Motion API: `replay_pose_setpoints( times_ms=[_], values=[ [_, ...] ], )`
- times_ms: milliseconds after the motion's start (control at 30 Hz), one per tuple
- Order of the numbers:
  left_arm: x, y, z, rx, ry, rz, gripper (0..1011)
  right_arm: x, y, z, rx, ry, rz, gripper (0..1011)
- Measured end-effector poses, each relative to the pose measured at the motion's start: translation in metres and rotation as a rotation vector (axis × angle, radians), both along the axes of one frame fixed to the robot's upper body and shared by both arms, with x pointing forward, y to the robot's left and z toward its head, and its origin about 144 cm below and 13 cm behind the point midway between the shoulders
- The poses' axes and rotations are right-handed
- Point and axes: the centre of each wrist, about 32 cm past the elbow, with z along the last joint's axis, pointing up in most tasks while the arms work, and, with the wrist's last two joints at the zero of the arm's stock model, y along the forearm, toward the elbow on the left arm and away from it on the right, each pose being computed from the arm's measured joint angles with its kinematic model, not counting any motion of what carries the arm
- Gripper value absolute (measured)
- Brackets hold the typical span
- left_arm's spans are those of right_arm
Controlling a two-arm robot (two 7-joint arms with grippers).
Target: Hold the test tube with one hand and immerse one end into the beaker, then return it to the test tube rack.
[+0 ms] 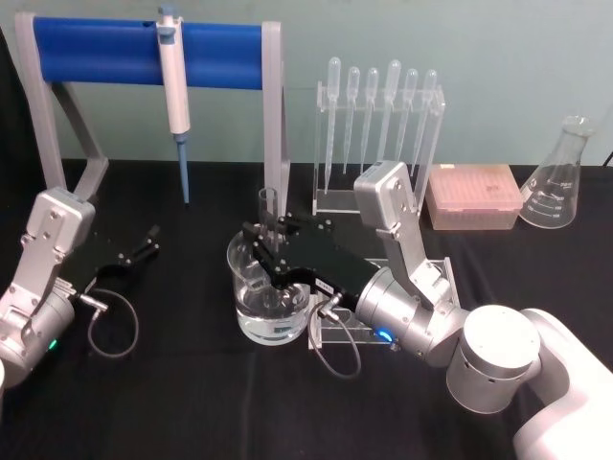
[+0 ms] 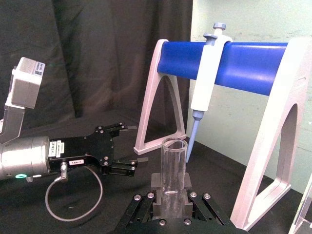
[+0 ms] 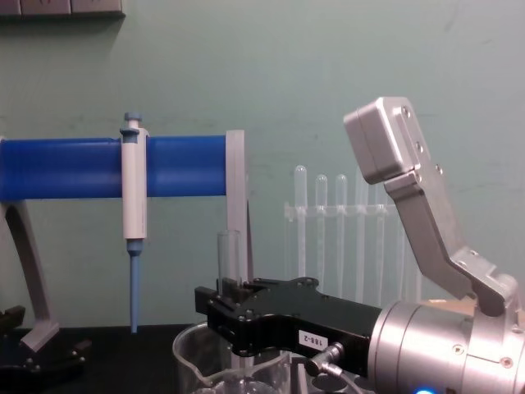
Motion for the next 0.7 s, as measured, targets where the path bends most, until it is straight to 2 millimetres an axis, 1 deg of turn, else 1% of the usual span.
replay_pose_setpoints(
  times_ms=[700],
  values=[
    [0.0000,0.0000,0.0000,0.000,0.000,0.000,1000,0.0000,0.0000,0.0000,0.000,0.000,0.000,228]
  ],
)
